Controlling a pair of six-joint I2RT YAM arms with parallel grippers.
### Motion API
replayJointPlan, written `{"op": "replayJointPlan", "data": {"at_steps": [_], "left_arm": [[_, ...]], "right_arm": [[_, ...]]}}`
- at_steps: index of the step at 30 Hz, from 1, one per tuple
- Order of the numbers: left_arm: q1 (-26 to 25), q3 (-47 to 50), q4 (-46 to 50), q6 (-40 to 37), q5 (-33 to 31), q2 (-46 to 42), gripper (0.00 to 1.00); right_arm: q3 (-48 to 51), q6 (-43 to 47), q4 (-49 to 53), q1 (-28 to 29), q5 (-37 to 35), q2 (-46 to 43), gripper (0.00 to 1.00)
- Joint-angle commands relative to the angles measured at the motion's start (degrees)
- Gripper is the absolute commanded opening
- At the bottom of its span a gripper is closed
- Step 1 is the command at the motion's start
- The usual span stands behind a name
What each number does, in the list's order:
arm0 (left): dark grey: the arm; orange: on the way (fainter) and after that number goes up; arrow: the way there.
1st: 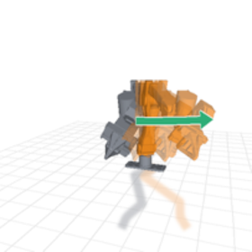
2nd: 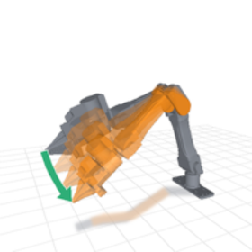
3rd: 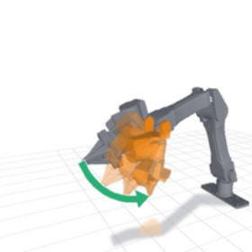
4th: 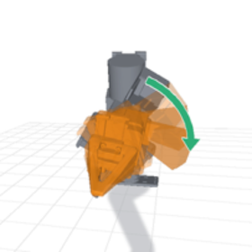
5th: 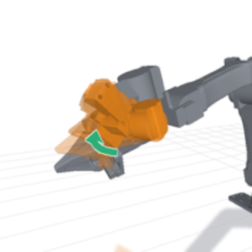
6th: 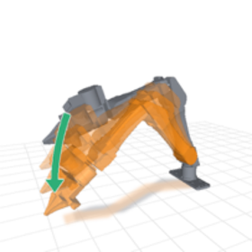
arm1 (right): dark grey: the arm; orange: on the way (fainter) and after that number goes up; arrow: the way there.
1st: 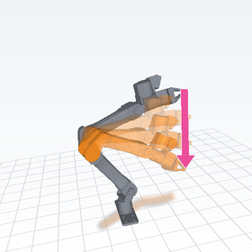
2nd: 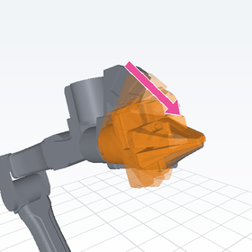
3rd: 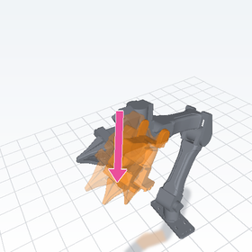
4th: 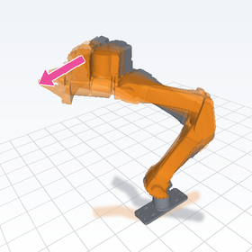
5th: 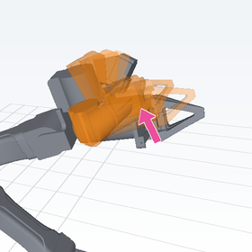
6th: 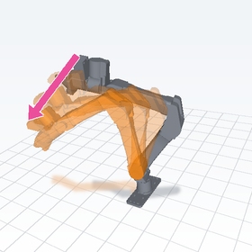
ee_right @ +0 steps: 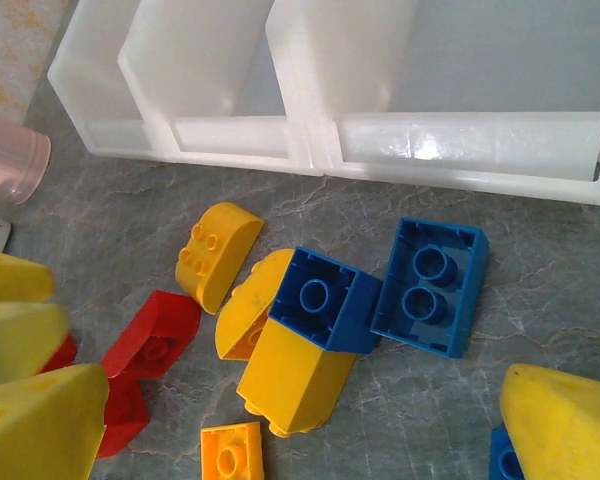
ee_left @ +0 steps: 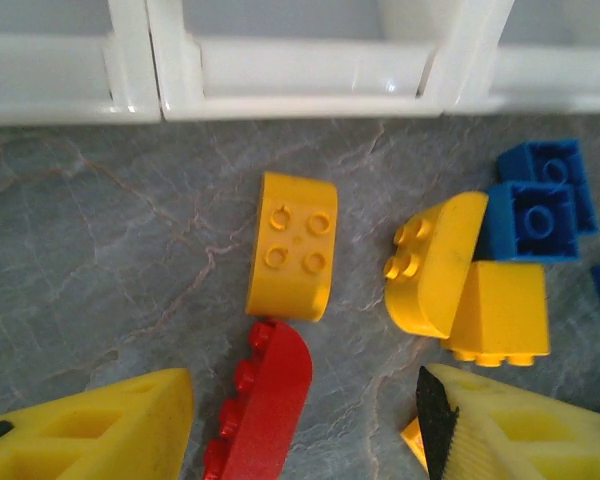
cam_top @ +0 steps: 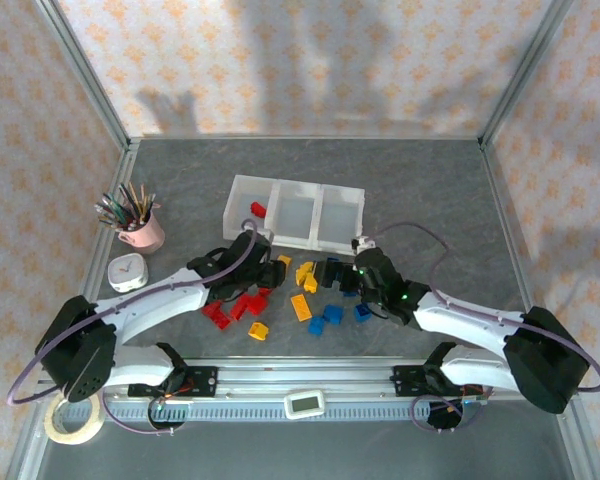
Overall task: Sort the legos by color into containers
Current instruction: Pick up the lego from the middle-left of the table.
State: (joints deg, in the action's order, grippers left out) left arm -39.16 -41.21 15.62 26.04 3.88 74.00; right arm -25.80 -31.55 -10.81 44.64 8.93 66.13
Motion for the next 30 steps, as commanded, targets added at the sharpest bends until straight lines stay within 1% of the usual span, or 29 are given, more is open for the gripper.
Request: {"op": "replayJointPlan", "data": {"at_steps": [1, 5, 9, 13, 20, 30], "left_arm": [[-0.1, 0.2, 0.0, 0.3, -1.3, 2.7, 0.64], [-0.8, -0.5, -0.3, -0.9, 0.5, 6.6, 0.63], [-0.9, -1.1, -0.1, -1.6, -0.2, 9.5, 0.6], [-0.9, -1.5, -0.6, -1.7, -1.7, 11.6, 0.55], [-0.9, -2.2, -0.8, -1.9, -3.3, 13.9, 0.43], [-0.9, -1.7, -0.1, -1.4, -5.5, 12.0, 0.19]], "right_arm": [[0.8, -0.5, -3.9, 0.5, 0.6, -1.0, 1.0], [0.1, 0.0, -4.0, 0.6, 1.2, -0.3, 1.0], [-0.4, 0.3, -3.9, 0.6, 1.1, 0.2, 1.0], [-0.6, 0.6, -3.9, 0.6, 1.2, 0.6, 1.0], [-1.2, 1.0, -3.5, 0.6, 0.9, 1.2, 1.0], [-1.9, 1.3, -2.9, 0.6, 0.2, 1.2, 1.0]]}}
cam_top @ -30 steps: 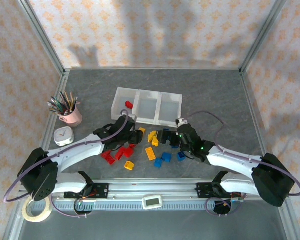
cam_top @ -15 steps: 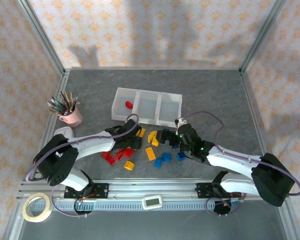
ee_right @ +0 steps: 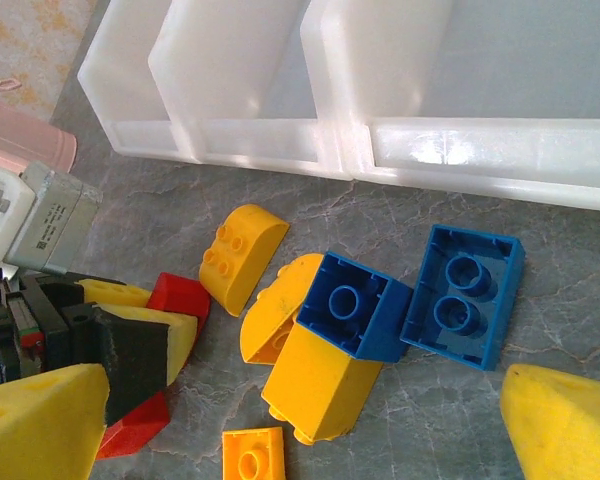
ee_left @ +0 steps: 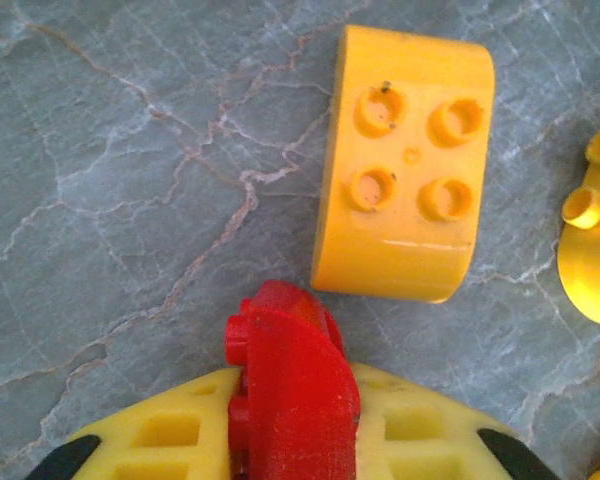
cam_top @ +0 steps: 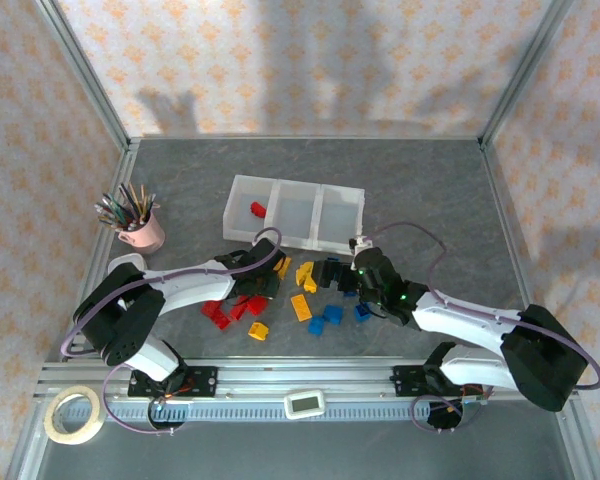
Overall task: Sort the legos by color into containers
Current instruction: Pick up the lego from the middle-left of the table, then place the lego in the container.
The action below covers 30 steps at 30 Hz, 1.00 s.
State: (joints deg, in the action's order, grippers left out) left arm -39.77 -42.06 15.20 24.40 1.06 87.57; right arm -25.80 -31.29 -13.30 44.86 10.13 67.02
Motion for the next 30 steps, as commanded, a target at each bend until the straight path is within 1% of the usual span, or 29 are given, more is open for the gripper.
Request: {"op": "replayJointPlan", "data": {"at_steps": [1, 5, 8, 11, 13, 14, 16, 19, 24, 30], "left_arm": [[-0.3, -0.8, 0.5, 0.3, -3.0, -2.0, 0.17], [-0.3, -0.6, 1.3, 1.1, -4.2, -5.5, 0.11], [-0.2, -0.9, 2.2, 1.7, -5.6, -8.9, 0.1], [-0.1, -2.1, 3.0, 2.4, -8.5, -12.2, 0.1], [0.6, -3.0, 3.2, 2.7, -10.1, -13.9, 0.1], [1.1, -3.8, 3.4, 2.7, -10.8, -14.3, 0.1], [2.9, -5.6, 3.8, 2.7, -11.4, -14.3, 0.1], [6.1, -9.3, 4.5, 2.7, -12.3, -12.7, 0.1], [10.8, -15.4, 3.0, 1.3, -13.0, -7.4, 0.1], [15.4, -24.4, 2.7, -1.5, -12.3, 2.5, 0.1]], "right_arm": [[-2.2, 1.1, -0.1, 0.4, -1.1, 0.3, 1.0], [-3.7, 1.2, 0.8, 0.4, -1.2, 0.1, 1.0], [-5.3, 1.1, 1.8, 0.4, -2.0, -0.3, 1.0], [-7.1, 1.2, 2.4, 0.4, -3.0, 0.1, 1.0], [-8.7, 1.2, 2.7, 0.4, -3.5, 0.3, 1.0], [-9.6, 1.1, 3.3, 0.4, -4.1, 1.8, 1.0], [-11.5, 1.2, 3.6, 0.4, -4.4, 3.0, 1.0], [-13.8, 1.2, 3.3, 0.4, -4.9, 4.8, 1.0], [-17.5, 2.2, 3.4, 0.2, -6.2, 7.8, 1.0], [-19.6, 2.8, 4.6, -0.1, -8.7, 9.5, 1.0]]}}
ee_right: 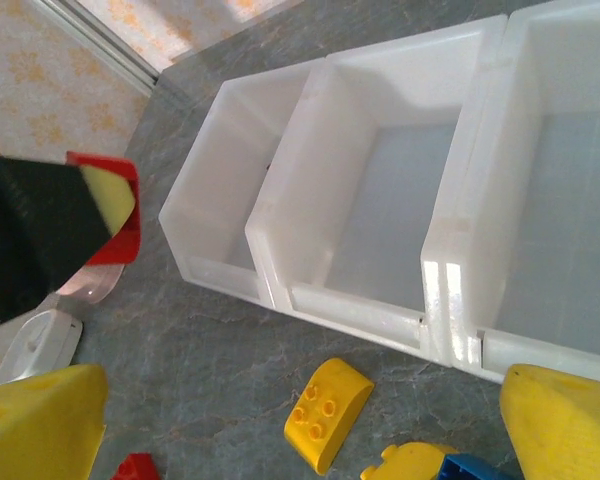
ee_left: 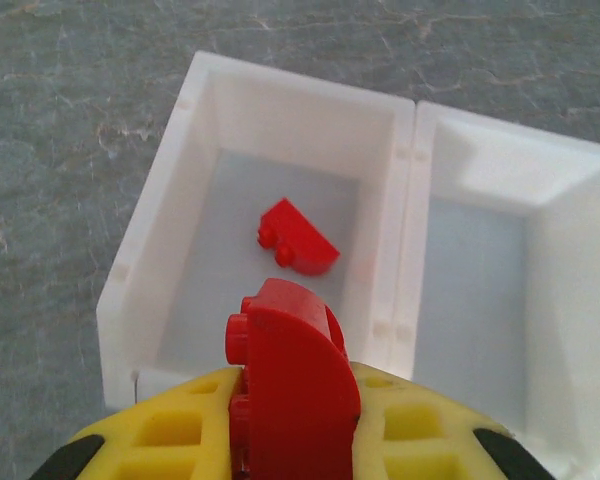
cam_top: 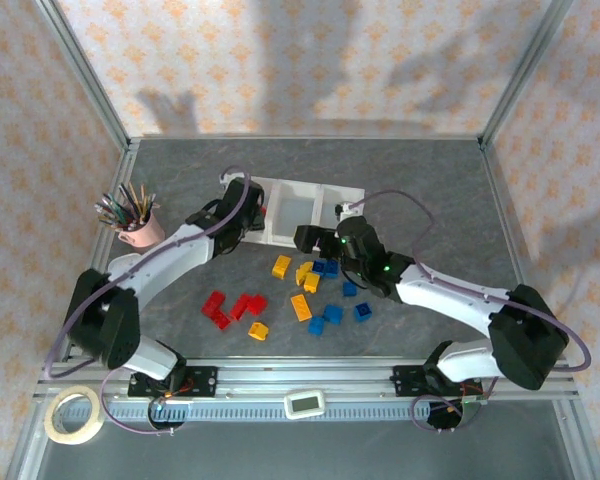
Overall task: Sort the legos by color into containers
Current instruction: Place the lego in the container, then pick up the lego from the middle-left of the table.
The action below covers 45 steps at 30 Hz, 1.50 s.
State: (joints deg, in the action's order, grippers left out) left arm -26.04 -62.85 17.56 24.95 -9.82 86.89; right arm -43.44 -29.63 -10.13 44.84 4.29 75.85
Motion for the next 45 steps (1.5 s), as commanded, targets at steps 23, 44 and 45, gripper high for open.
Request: {"op": "replayJointPlan", "data": {"at_steps": [23, 44, 45], "left_arm": [[7.0, -16.3, 1.6, -2.4, -1.7, 23.8, 0.37], [5.0, -1.1, 2.9, -1.0, 3.2, -0.9, 0.42], [4.2, 1.0, 2.7, -0.9, 4.1, -2.5, 0.42]], "right_arm": [[-3.0, 2.3, 1.3, -2.9, -0.3, 1.8, 1.0], [-3.2, 6.5, 9.2, -1.8, 4.5, -1.2, 1.0], [-2.6, 6.3, 9.3, -1.4, 4.5, -1.4, 1.0]]}}
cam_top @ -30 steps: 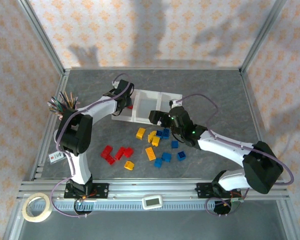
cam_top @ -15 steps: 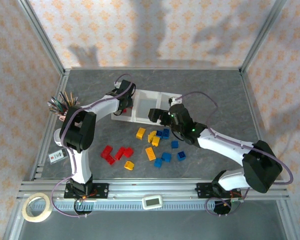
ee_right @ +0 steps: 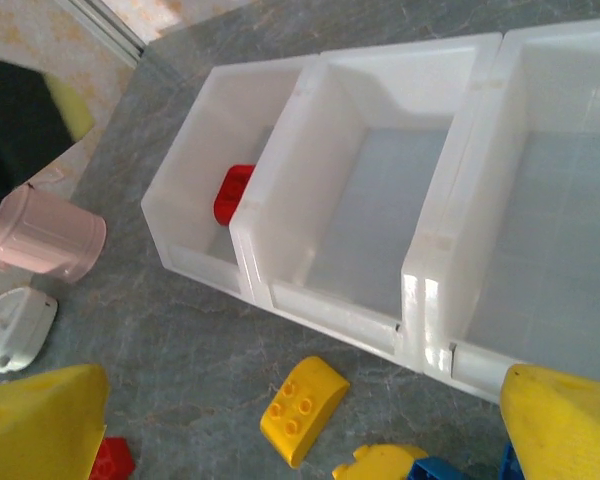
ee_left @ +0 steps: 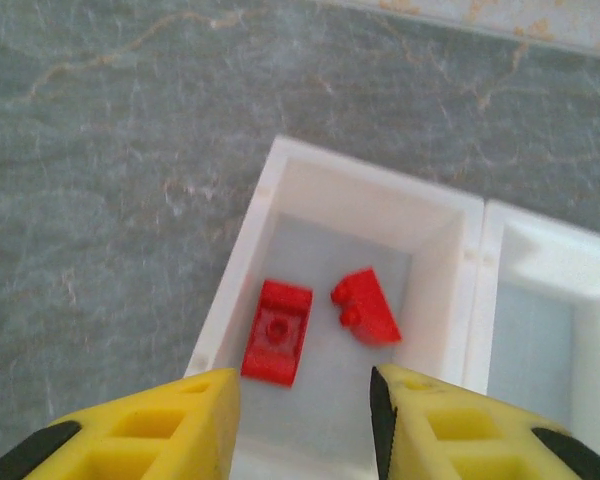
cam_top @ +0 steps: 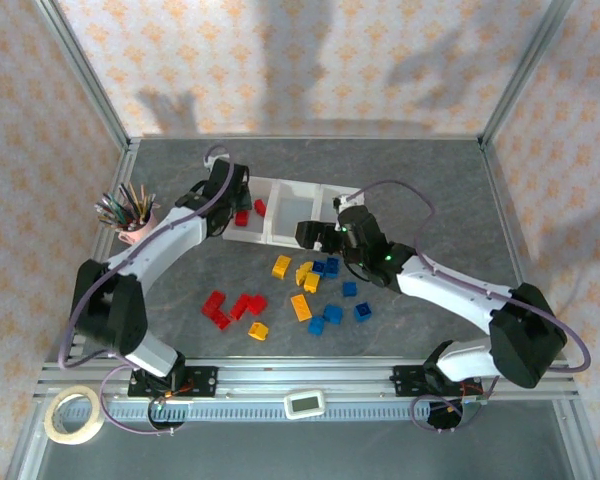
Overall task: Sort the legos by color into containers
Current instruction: Pick up the lego from the middle-left of the table.
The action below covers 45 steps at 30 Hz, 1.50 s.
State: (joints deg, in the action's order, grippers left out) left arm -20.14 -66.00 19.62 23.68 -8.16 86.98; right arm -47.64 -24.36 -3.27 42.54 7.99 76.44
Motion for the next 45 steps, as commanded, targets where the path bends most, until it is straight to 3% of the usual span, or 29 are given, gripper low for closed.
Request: {"op": "replayJointPlan", "data": {"at_steps": [1, 11, 23, 34, 45], "left_arm": [[-2.5, 5.8, 0.7, 0.6, 2.9, -4.1, 0.43], [-13.6, 16.5, 5.4, 4.4, 4.6, -12.1, 0.47], [-21.9, 23.9, 6.7, 7.6, 8.7, -11.5, 0.5], [-24.4, 26.1, 6.2, 7.9, 9.1, -7.5, 0.5], [-27.8, 25.4, 10.5, 9.5, 4.9, -5.4, 0.51]], "right_arm": [[2.2, 0.8, 2.5, 1.3, 0.8, -2.0, 1.0], [11.5, -2.9, -4.8, 7.0, 2.4, -2.2, 1.0], [18.1, -6.2, -10.1, 10.4, -0.2, -6.1, 1.0], [18.3, -6.5, -9.4, 10.5, -0.6, -6.6, 1.0], [18.7, -6.2, -9.2, 10.4, -2.0, -7.0, 1.0]]}}
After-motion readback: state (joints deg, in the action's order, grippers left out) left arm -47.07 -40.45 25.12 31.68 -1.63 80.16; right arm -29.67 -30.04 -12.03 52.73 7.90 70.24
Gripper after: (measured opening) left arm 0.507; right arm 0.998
